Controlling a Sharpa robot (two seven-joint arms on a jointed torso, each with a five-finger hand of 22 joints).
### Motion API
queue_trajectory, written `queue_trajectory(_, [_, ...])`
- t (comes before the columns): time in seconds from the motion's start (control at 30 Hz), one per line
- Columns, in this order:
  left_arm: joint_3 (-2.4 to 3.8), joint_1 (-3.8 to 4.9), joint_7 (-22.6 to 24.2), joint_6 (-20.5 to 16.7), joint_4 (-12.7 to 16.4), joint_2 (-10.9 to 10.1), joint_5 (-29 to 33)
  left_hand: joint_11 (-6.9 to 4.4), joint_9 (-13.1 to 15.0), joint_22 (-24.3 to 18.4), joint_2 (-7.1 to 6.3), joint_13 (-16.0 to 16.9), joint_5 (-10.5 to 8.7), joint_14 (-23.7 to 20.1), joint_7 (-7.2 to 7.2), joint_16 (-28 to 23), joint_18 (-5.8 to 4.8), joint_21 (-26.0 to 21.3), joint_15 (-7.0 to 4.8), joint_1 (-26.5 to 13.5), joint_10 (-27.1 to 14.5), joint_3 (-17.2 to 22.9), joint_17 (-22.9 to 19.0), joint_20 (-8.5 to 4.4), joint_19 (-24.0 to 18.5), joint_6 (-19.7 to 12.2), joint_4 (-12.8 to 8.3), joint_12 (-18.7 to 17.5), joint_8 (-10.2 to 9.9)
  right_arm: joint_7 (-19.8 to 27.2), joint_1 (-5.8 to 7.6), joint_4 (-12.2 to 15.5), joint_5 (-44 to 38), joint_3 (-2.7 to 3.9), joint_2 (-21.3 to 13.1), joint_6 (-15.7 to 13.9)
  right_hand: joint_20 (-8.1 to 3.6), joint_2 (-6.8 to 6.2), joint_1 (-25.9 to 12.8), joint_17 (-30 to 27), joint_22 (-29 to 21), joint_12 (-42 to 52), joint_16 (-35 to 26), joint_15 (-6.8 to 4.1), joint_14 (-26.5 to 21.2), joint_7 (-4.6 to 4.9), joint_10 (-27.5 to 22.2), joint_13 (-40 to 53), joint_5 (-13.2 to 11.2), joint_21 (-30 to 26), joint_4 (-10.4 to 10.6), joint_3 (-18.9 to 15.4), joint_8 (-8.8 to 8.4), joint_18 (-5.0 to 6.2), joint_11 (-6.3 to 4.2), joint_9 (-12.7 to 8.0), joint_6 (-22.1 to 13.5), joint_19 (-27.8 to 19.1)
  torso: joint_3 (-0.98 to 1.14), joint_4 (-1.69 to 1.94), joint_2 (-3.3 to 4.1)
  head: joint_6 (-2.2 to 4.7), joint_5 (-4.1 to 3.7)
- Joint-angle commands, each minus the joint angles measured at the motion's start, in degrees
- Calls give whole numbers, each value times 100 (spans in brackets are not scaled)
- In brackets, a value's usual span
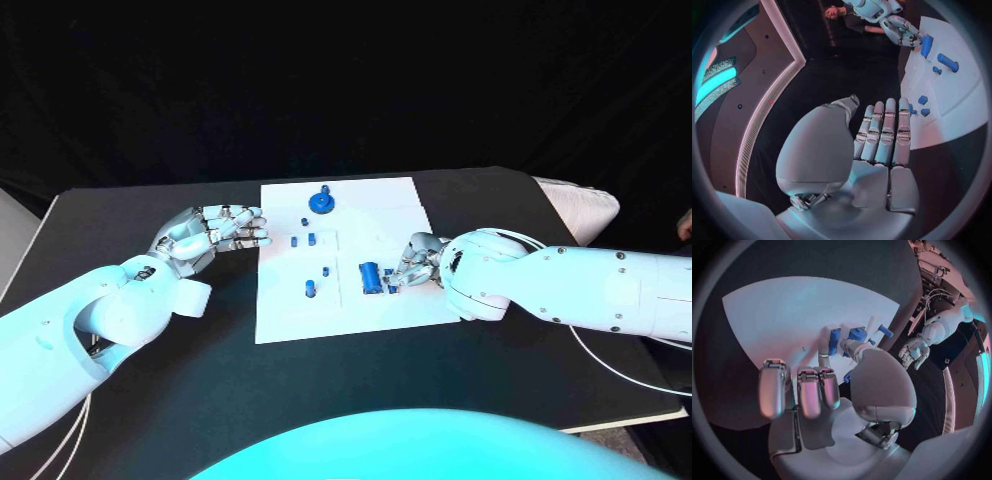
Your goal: Assemble the parts on the task board
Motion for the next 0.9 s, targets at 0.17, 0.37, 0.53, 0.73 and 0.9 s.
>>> queue_trajectory(0.17, [4, -2, 18, 91, 2, 13, -2, 32, -8, -5, 17, -4, 20, 13, 37, -21, 81, -36, 23, -48, -14, -23, 7, -13, 40, -14, 10, -19, -31, 182, -10, 50, -24, 1, -13, -215, -33, 8, -152, 1509, 949, 20, 23, -27, 596, 6, 586, 1510, 240, -28, 36, -210, -33, -28, -26, -9, 31, 423, 5, -4, 1, 1, 18])
queue_trajectory(0.37, [4, -2, 16, 91, -2, 12, -2, 32, -8, -5, 17, -4, 20, 13, 37, -21, 81, -36, 23, -48, -14, -23, 7, -13, 40, -14, 10, -19, -31, 212, -15, 107, -23, 2, -68, -242, -33, 20, -163, 1509, 952, 20, 23, -28, 596, 4, 586, 1510, 251, -23, 36, -222, -33, -29, -27, -10, 32, 424, 8, -5, 2, 1, 15])
queue_trajectory(0.53, [3, -3, 15, 91, -7, 13, -4, 32, -8, -5, 17, -4, 20, 13, 37, -21, 81, -36, 23, -48, -14, -23, 7, -13, 40, -14, 10, -19, -31, 257, -18, 149, -23, 3, -158, -249, -35, 48, -157, 1509, 949, 20, 23, -30, 596, 0, 586, 1510, 282, -32, 21, -241, -34, -27, -31, -11, 30, 424, 7, -8, -1, 1, 20])
queue_trajectory(0.73, [3, -6, 15, 93, -13, 13, -6, 32, -8, -5, 17, -4, 20, 13, 37, -21, 81, -36, 23, -48, -14, -23, 7, -13, 40, -14, 10, -19, -31, 464, -24, 197, 20, 4, -281, -315, -41, 67, 108, 1509, 942, 20, 23, -36, 596, -1, 586, 1510, 309, -57, -83, -266, -41, -23, -35, -14, 4, 421, 8, -9, 0, 1, 28])
queue_trajectory(0.9, [3, -12, 14, 96, -18, 13, -6, 32, -8, -5, 17, -4, 20, 13, 37, -21, 81, -36, 23, -48, -14, -23, 7, -13, 40, -14, 10, -19, -31, 991, -27, 329, 15, 8, -362, -410, -57, -33, 493, 1509, 947, 20, 23, -56, 596, -35, 586, 1510, -29, -63, -269, -385, 45, -22, -61, 28, 74, 421, 11, -10, 2, 1, 18])
